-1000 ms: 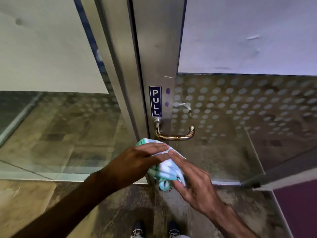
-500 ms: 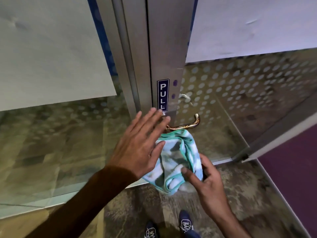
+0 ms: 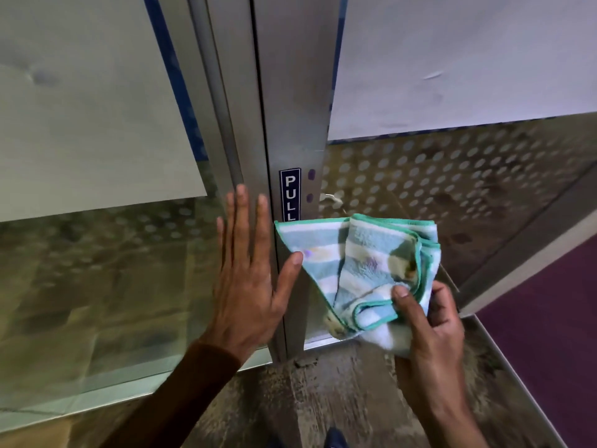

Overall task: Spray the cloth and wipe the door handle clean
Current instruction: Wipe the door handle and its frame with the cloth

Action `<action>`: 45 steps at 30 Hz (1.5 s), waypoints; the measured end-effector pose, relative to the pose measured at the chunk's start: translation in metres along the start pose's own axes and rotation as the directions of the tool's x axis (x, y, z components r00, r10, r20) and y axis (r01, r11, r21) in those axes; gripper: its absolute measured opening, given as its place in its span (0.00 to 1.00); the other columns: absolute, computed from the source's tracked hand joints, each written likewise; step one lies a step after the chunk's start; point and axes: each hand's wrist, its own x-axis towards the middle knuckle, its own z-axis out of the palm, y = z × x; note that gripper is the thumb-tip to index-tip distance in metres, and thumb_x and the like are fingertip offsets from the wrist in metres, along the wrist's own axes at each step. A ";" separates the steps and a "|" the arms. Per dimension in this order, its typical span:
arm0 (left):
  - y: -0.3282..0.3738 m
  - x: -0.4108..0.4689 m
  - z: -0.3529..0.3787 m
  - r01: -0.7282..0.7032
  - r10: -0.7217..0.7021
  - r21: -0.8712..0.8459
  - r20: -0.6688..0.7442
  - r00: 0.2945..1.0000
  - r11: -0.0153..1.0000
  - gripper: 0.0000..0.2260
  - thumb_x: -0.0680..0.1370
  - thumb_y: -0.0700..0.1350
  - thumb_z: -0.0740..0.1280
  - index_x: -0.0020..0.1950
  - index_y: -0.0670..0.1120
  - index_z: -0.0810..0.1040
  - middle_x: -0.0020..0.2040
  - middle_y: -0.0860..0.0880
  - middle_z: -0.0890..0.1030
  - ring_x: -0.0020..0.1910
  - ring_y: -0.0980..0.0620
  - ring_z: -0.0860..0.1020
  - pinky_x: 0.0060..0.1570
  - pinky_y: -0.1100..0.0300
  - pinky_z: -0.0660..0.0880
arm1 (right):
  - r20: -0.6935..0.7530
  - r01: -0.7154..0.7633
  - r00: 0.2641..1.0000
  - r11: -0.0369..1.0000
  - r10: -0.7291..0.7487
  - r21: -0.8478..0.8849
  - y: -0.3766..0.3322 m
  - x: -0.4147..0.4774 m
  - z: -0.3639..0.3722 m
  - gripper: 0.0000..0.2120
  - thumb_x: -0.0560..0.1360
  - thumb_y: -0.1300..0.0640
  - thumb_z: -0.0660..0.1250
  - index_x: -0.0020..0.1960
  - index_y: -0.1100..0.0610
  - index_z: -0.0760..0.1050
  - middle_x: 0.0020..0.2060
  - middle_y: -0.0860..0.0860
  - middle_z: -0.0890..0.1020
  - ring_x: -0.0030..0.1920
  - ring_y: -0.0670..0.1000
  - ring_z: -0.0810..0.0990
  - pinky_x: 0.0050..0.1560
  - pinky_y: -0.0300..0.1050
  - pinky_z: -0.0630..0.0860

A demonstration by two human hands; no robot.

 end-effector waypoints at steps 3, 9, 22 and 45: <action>0.028 -0.009 0.000 0.358 -0.317 -0.550 0.172 0.933 0.755 0.37 0.81 0.64 0.66 0.85 0.58 0.54 0.85 0.53 0.60 0.83 0.56 0.60 0.82 0.55 0.61 | 0.049 0.059 0.997 0.995 -0.056 -0.083 -0.008 0.002 0.000 0.24 0.67 0.39 0.80 0.54 0.52 0.78 0.47 0.57 0.86 0.47 0.57 0.85 0.48 0.61 0.84; 0.053 -0.020 0.023 0.642 -0.685 -0.714 0.320 0.655 0.280 0.40 0.76 0.34 0.76 0.84 0.49 0.61 0.47 0.59 0.89 0.48 0.58 0.88 0.42 0.65 0.83 | 0.150 0.193 0.976 0.944 -0.157 -0.267 -0.002 0.003 0.004 0.17 0.70 0.45 0.76 0.55 0.47 0.76 0.44 0.47 0.85 0.41 0.44 0.84 0.41 0.37 0.81; 0.085 -0.033 0.023 0.597 -0.474 -0.483 0.364 0.802 0.640 0.41 0.76 0.49 0.63 0.77 0.80 0.46 0.62 0.57 0.85 0.58 0.49 0.85 0.63 0.42 0.80 | 0.237 0.167 0.968 0.916 -0.082 -0.365 0.014 -0.005 0.021 0.26 0.68 0.48 0.79 0.61 0.38 0.71 0.51 0.40 0.87 0.47 0.43 0.87 0.43 0.35 0.81; 0.009 -0.025 0.013 0.002 -0.002 0.270 -0.001 1.000 0.963 0.32 0.81 0.55 0.60 0.81 0.40 0.66 0.82 0.37 0.65 0.82 0.38 0.62 0.78 0.33 0.61 | 0.659 0.840 0.410 -0.022 -0.630 -0.543 0.015 0.040 -0.005 0.24 0.73 0.77 0.68 0.68 0.67 0.78 0.69 0.62 0.79 0.70 0.63 0.79 0.61 0.65 0.82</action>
